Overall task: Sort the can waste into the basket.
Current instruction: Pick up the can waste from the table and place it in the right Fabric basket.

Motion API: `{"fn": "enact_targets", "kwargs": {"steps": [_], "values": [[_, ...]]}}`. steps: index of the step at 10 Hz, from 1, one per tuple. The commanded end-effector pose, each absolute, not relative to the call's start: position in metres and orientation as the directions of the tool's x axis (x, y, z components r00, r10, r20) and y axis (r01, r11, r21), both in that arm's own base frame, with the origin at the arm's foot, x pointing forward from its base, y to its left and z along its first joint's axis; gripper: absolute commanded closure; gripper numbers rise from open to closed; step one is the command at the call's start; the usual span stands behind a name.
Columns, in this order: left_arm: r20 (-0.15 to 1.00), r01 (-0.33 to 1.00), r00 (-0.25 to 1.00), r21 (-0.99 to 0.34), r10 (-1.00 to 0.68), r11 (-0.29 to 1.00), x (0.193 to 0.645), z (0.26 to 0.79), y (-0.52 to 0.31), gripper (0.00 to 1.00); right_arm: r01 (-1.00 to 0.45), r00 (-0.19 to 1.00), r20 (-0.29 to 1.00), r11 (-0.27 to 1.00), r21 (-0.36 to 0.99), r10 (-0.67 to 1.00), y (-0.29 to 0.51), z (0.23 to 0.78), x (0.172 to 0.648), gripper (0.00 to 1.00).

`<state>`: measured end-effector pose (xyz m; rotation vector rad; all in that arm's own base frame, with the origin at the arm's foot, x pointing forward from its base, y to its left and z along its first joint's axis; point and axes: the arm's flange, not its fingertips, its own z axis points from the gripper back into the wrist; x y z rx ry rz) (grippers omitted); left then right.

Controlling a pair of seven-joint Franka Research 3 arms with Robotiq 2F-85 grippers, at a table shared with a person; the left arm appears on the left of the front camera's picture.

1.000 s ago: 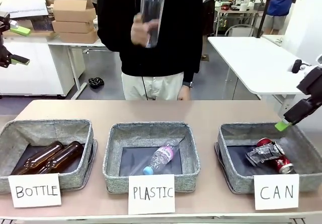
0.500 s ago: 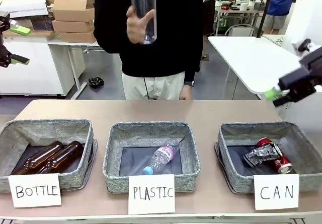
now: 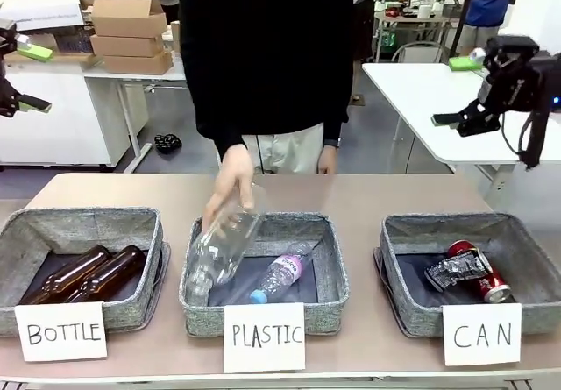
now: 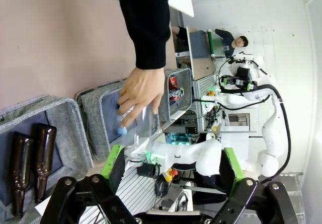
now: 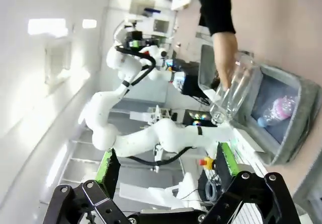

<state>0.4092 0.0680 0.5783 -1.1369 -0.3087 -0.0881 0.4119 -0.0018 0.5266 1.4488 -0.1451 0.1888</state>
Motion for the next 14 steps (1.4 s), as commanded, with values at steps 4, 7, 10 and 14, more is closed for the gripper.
{"fn": "enact_targets", "kwargs": {"steps": [4, 7, 10, 14], "values": [[0.281, 0.220, 0.956, -0.878, 0.085, 0.425, 0.4063, 0.5803, 0.0676, 0.02, -0.325, 0.945, 0.307, 0.227, 0.918, 0.113, -0.0019, 0.5417, 0.3889, 0.00], [0.281, 0.220, 0.956, -0.878, 0.085, 0.425, 0.4063, 0.5803, 0.0676, 0.02, -0.325, 0.945, 0.307, 0.227, 0.918, 0.113, -0.0019, 0.5417, 0.3889, 0.00], [0.281, 0.220, 0.956, -0.878, 0.085, 0.425, 0.4063, 0.5803, 0.0676, 0.02, -0.325, 0.945, 0.307, 0.227, 0.918, 0.113, -0.0019, 0.5417, 0.3889, 0.00], [0.281, 0.220, 0.956, -0.878, 0.085, 0.425, 0.4063, 0.5803, 0.0676, 0.02, -0.325, 0.945, 0.307, 0.227, 0.918, 0.113, -0.0019, 0.5417, 0.3889, 0.00]]}}
